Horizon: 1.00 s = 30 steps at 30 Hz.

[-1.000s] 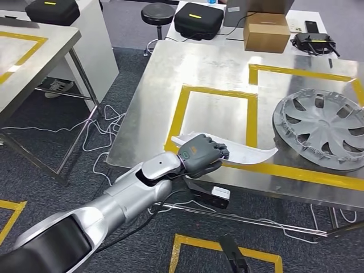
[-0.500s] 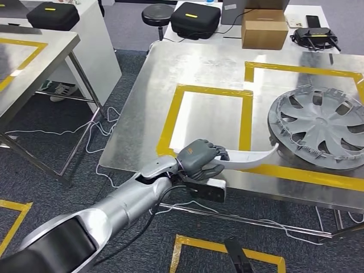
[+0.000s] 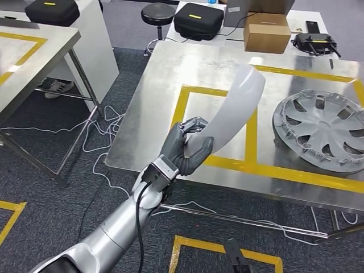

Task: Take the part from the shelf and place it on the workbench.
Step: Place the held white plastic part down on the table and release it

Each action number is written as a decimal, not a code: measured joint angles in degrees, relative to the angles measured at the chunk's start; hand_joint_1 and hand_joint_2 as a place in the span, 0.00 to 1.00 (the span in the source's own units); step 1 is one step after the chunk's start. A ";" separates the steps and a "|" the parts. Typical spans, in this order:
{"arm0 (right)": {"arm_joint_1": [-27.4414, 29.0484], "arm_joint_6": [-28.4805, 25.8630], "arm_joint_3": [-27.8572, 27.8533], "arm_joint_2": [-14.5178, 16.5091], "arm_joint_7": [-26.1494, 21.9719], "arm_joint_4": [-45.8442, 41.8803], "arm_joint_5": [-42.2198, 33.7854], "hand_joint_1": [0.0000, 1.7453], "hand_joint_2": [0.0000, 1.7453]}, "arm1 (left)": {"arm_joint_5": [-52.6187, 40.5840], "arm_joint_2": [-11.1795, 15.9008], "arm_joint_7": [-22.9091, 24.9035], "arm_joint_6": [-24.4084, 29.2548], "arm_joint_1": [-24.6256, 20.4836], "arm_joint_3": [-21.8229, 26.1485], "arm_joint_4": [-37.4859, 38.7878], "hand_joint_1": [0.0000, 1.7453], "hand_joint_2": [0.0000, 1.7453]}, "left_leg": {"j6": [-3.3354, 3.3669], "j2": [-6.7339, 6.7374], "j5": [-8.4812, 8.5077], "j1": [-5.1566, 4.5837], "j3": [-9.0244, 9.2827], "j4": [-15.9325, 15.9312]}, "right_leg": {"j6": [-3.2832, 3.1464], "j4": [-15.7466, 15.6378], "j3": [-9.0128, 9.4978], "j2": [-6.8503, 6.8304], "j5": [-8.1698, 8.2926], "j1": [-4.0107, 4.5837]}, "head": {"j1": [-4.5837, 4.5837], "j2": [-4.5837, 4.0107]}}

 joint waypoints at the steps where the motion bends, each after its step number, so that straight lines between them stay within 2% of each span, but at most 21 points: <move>1: -0.13 0.03 0.01 0.01 0.02 0.00 -0.01 0.00 0.00 | -0.01 -0.09 -0.10 0.03 0.02 -0.11 -0.14 1.00 1.00 | 0.15 0.01 0.01 0.05 0.04 -0.02 | 0.18 3.20 -1.47 -0.06 -1.75 -0.01 | 0.17 0.00; 3: -0.17 0.05 0.01 0.01 0.14 0.00 -0.02 0.00 0.00 | 0.19 -0.22 -0.48 -0.10 0.28 -0.38 -0.19 1.00 1.00 | 0.32 0.02 -0.01 0.04 0.06 -0.01 | 0.44 10.72 -4.91 -0.09 -5.03 0.00 | 0.43 0.00; 4: -0.12 0.02 0.01 0.01 0.23 0.00 -0.02 0.00 0.00 | 0.57 -0.25 -0.73 -0.31 0.49 -0.52 -0.20 1.00 1.00 | 0.35 0.01 -0.02 0.03 0.07 -0.01 | 0.51 12.84 -5.90 -0.08 -5.49 0.02 | 0.47 0.00; 5: -0.07 -0.04 0.01 0.01 0.31 0.00 -0.02 0.00 0.00 | 1.13 -0.32 -1.02 -0.63 0.76 -0.65 -0.28 1.00 1.00 | 0.34 0.00 -0.03 0.03 0.11 0.01 | 0.54 12.72 -5.85 -0.09 -4.83 0.02 | 0.51 0.00; 6: -0.06 -0.12 0.01 0.01 0.36 0.00 -0.03 0.00 0.00 | 1.75 -0.39 -1.35 -0.96 1.05 -0.80 -0.49 1.00 1.00 | 0.29 -0.03 -0.07 0.04 0.17 0.02 | 0.54 10.35 -4.69 -0.10 -3.25 -0.01 | 0.51 0.00; 8: -0.11 -0.30 0.01 0.01 0.39 0.00 -0.09 0.00 0.00 | 2.88 -0.48 -2.07 -1.62 1.76 -1.13 -1.42 1.00 1.00 | -0.05 -0.10 -0.25 -0.07 0.29 0.15 | 0.51 2.40 -0.55 -0.11 0.21 -0.08 | 0.57 0.00; 9: -0.11 -0.38 0.01 0.02 0.38 0.00 -0.13 0.00 0.00 | 3.28 -0.47 -2.42 -1.87 2.21 -1.28 -2.13 1.00 1.00 | -0.31 -0.13 -0.32 -0.20 0.29 0.24 | 0.29 -0.63 1.04 -0.05 1.17 -0.11 | 0.56 0.00; 10: -0.06 -0.47 0.01 0.03 0.37 0.00 -0.19 0.00 0.00 | 3.68 -0.44 -2.77 -2.12 2.71 -1.42 -2.88 1.00 1.00 | -0.58 -0.15 -0.32 -0.32 0.26 0.30 | -0.01 -2.35 1.94 0.03 1.53 -0.08 | 0.52 0.00; 13: 0.20 -0.88 -0.02 0.04 0.11 0.00 -0.60 0.00 0.00 | 5.44 -0.31 -3.65 -3.28 4.71 -1.67 -5.39 1.00 1.00 | -1.34 -0.14 -0.36 -0.29 0.22 0.25 | -1.24 -2.75 1.98 0.24 1.55 0.04 | 0.37 0.00; 14: 0.23 -1.12 -0.04 0.05 -0.08 0.00 -0.87 0.00 0.00 | 6.30 -0.26 -3.91 -3.91 5.51 -1.72 -6.39 1.00 1.00 | -1.64 -0.09 -0.94 -0.24 0.00 0.82 | -1.62 -2.80 2.03 0.24 1.58 -0.03 | 0.27 0.00; 16: 0.27 -1.57 -0.10 0.05 -0.53 0.00 -1.32 0.00 0.00 | 8.39 -0.04 -4.32 -5.20 7.48 -1.78 -8.86 1.00 1.00 | -2.24 0.02 -3.77 -0.19 -1.98 5.25 | -2.25 -2.95 2.18 0.17 1.58 -0.19 | 0.00 0.00; 18: 0.54 -1.91 -0.13 0.04 -0.87 0.00 -1.51 0.00 0.00 | 10.33 0.42 -4.60 -6.11 9.95 -1.81 -11.64 1.00 1.00 | -2.56 0.08 -7.17 -0.15 -5.59 12.75 | -2.53 -2.95 2.20 0.12 1.51 -0.20 | -0.25 0.00; 19: 0.76 -2.03 -0.15 0.02 -0.97 0.00 -1.54 0.00 0.00 | 10.99 0.68 -4.66 -6.35 11.22 -1.82 -12.99 1.00 1.00 | -2.57 0.08 -7.85 -0.15 -6.91 15.32 | -2.58 -2.95 2.21 0.12 1.48 -0.19 | -0.32 0.00; 20: 0.96 -2.11 -0.16 0.01 -1.04 0.00 -1.56 0.00 0.00 | 11.35 0.91 -4.70 -6.51 12.22 -1.83 -14.14 1.00 1.00 | -2.50 0.09 -7.50 -0.15 -7.34 16.06 | -2.59 -2.95 2.23 0.13 1.47 -0.18 | -0.40 0.00; 21: 1.10 -2.15 -0.19 0.01 -1.10 0.00 -1.57 0.00 0.00 | 11.58 1.11 -4.71 -6.63 12.96 -1.83 -15.12 1.00 1.00 | -2.35 0.09 -6.21 -0.16 -6.73 14.74 | -2.59 -2.94 2.26 0.15 1.45 -0.16 | -0.43 0.00; 23: 1.15 -2.20 -0.21 0.01 -1.18 0.00 -1.57 0.00 0.00 | 11.76 1.38 -4.73 -6.75 13.64 -1.83 -16.73 1.00 1.00 | -1.86 0.14 -2.63 -0.19 -2.98 7.77 | -2.43 -2.93 2.38 0.18 1.41 -0.10 | -0.52 0.00; 25: 1.13 -2.24 -0.23 0.01 -1.21 0.00 -1.57 0.00 0.00 | 11.84 1.49 -4.74 -6.84 13.90 -1.87 -17.88 1.00 1.00 | -1.44 0.21 -1.02 -0.25 0.22 1.78 | -1.92 -2.83 2.37 0.21 1.31 0.14 | -0.55 0.00; 26: 1.14 -2.25 -0.24 0.01 -1.21 0.00 -1.57 0.00 0.00 | 11.87 1.52 -4.75 -6.87 14.03 -1.91 -18.27 1.00 1.00 | -1.27 0.20 -0.99 -0.30 0.83 0.58 | -1.58 -2.88 2.37 0.21 1.32 0.22 | -0.57 0.00; 28: 1.15 -2.26 -0.25 0.00 -1.21 0.00 -1.57 0.00 0.00 | 11.98 1.59 -4.75 -6.90 14.34 -1.98 -18.78 1.00 1.00 | -0.76 0.12 -0.90 -0.29 0.94 0.10 | -0.85 -3.12 2.38 0.15 1.39 0.15 | -0.51 0.00; 30: 1.12 -2.27 -0.25 -0.01 -1.21 0.00 -1.53 0.00 0.00 | 12.01 1.61 -4.75 -6.97 14.46 -2.08 -19.27 1.00 1.00 | -0.14 0.13 -0.67 -0.08 1.09 -0.19 | -0.27 -1.46 1.62 0.05 0.15 0.09 | -0.25 0.00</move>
